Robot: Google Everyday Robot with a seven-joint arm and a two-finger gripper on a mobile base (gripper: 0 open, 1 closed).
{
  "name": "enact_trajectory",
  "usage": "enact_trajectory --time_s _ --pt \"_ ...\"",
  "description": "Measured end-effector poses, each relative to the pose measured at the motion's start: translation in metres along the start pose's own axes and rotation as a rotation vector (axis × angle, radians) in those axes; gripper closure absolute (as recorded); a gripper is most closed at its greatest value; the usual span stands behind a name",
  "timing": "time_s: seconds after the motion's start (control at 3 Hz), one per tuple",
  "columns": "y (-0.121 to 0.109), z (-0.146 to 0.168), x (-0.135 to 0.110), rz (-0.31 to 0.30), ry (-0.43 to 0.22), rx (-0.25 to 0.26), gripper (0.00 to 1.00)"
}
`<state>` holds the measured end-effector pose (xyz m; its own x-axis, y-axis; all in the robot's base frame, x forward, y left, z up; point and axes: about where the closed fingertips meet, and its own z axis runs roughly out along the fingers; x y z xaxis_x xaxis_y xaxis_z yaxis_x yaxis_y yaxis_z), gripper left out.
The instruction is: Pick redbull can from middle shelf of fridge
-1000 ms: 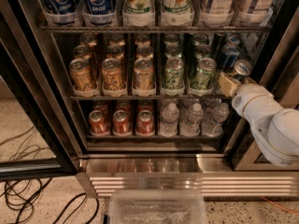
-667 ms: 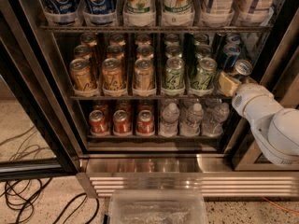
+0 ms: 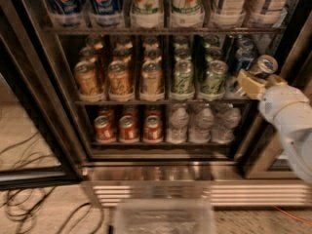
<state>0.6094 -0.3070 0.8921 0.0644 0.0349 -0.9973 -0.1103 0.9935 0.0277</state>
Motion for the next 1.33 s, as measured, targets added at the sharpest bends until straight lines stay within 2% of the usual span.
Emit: enact_trajectory --time_s 0.33,0.67,1.0,1.33 --pt "0.003 0.000 0.000 0.000 0.000 0.000 1.00" --pt "0.015 -0.011 -0.029 -0.025 -0.071 -0.037 1.00" --pt "0.000 -0.065 -0.073 -0.152 -0.214 -0.078 1.00" --pt "0.016 -0.124 -0.153 -0.227 -0.373 -0.164 1.00"
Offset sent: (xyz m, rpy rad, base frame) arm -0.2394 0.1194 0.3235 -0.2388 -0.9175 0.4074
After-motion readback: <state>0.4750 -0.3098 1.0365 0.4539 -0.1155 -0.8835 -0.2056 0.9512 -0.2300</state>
